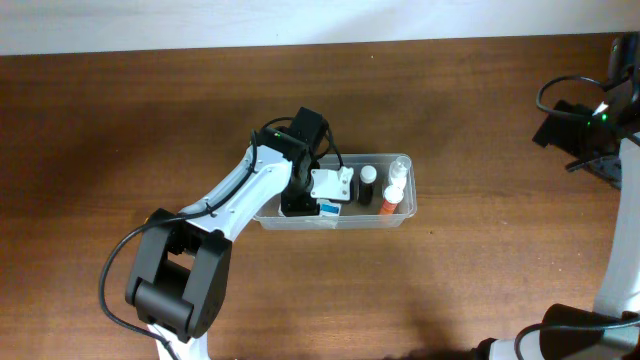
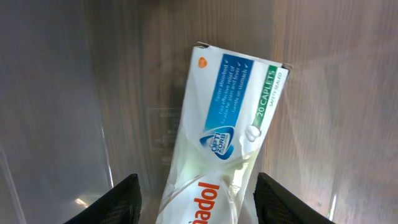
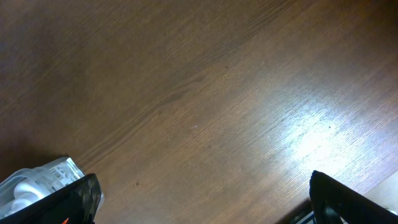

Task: Pack container
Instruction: 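Lower the Panadol box flat into the container and release, then move the left gripper over the gold-lidded jar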

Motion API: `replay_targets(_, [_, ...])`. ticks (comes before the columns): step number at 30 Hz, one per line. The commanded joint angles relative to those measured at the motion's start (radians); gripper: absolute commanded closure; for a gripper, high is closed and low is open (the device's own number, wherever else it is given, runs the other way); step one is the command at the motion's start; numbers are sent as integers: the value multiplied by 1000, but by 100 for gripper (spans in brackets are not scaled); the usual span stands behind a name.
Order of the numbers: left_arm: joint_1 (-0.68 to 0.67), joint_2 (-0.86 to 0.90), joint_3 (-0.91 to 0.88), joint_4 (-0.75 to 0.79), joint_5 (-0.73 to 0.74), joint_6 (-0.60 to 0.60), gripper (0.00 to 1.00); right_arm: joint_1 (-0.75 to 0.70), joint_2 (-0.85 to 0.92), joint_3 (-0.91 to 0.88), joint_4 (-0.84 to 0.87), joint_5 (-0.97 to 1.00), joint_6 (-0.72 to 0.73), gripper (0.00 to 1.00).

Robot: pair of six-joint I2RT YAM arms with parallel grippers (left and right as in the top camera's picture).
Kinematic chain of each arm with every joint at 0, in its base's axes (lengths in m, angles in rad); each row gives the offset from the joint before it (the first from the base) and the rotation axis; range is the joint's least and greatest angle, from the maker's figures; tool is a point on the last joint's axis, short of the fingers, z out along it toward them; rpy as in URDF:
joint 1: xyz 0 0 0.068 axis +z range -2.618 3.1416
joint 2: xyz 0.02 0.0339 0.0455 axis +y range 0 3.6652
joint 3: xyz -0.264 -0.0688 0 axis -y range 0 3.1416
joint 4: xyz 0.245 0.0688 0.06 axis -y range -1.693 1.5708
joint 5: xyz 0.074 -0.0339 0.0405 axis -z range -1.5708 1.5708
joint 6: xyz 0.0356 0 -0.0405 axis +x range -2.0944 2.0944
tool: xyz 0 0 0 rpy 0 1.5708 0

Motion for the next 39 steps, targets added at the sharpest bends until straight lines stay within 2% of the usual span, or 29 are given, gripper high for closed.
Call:
replay_targets(1, [-1, -6, 71, -16, 7, -117, 41, -3, -11, 15, 1, 15, -2, 2])
replay_targets(7, [-1, -43, 269, -194, -27, -277, 41, -3, -11, 15, 1, 15, -2, 2])
replay_targets(9, [-1, -60, 336, -276, -26, -384, 40, -3, -11, 15, 1, 15, -2, 2])
replay_targets(12, [-1, -82, 416, -401, -26, -546, 33, -3, -11, 15, 1, 15, -2, 2])
replay_targets(13, [-1, -89, 438, -439, -21, -574, 30, -3, -11, 15, 1, 15, -2, 2])
replay_targets(15, [-1, -101, 452, -477, 8, -634, 5, -3, -11, 15, 1, 15, -2, 2])
replay_targets(16, [-1, -108, 452, -490, 12, -659, 2, -3, -11, 15, 1, 15, -2, 2])
replay_targets(21, [19, -112, 452, -571, -12, -795, 1, -3, -11, 15, 1, 15, -2, 2])
replay_targets(25, [93, -112, 451, -645, -186, -1069, 1, -3, -11, 15, 1, 15, -2, 2])
replay_targets(27, [139, -112, 446, -665, -223, -1156, 1, -3, -11, 15, 1, 15, -2, 2])
replay_targets(31, [232, -117, 444, -669, -222, -1244, 1, -3, -11, 15, 1, 15, -2, 2])
replay_targets(39, [376, -119, 383, -594, -257, -1314, 1, -3, -11, 15, 1, 15, -2, 2])
